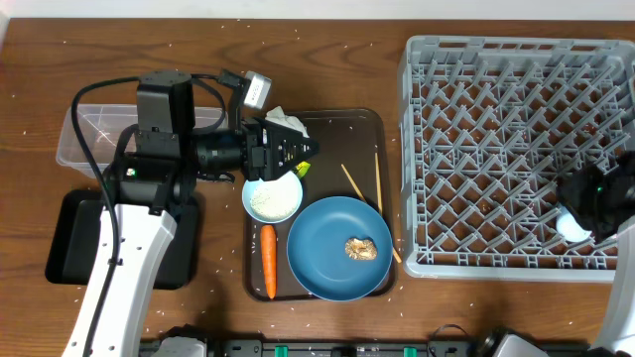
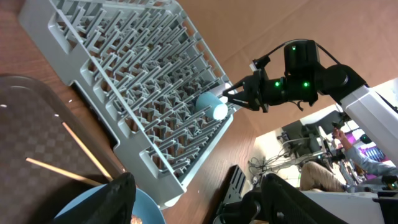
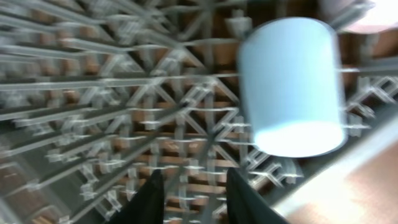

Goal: Sort waste into correct bins and load items into the dishwasher rack
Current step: 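Place the pink cup in the dish rack with the right gripper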

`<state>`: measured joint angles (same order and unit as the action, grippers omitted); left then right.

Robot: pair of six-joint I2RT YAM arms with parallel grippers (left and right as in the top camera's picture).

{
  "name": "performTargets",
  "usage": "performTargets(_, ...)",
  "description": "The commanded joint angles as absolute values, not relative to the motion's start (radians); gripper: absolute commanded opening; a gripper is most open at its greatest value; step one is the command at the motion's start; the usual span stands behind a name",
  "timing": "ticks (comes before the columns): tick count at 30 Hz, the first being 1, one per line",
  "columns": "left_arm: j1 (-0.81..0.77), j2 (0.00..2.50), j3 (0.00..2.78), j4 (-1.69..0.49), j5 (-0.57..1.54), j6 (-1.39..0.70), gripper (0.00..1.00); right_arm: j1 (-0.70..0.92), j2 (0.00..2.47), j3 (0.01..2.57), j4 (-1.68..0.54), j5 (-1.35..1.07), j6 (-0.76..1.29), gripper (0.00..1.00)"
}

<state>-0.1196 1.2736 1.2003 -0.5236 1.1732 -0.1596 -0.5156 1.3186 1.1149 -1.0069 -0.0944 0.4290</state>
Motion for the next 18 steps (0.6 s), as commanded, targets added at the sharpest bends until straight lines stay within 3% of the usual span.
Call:
performTargets(1,-0.119,1.272,1.208,-0.527,1.162,-0.15,0.66,-0.517,1.344,1.097,-1.011,0.061,0.484,0.16)
performTargets(8,-0.119,1.272,1.208,-0.528,1.162,-0.15,0.66,-0.53,1.404,1.093,-1.039,0.068,0.501,0.06)
performTargets(18,-0.119,1.272,1.208,-0.527,1.161,-0.15,0.66,-0.562,1.426,1.068,-0.991,0.127,0.538,0.09)
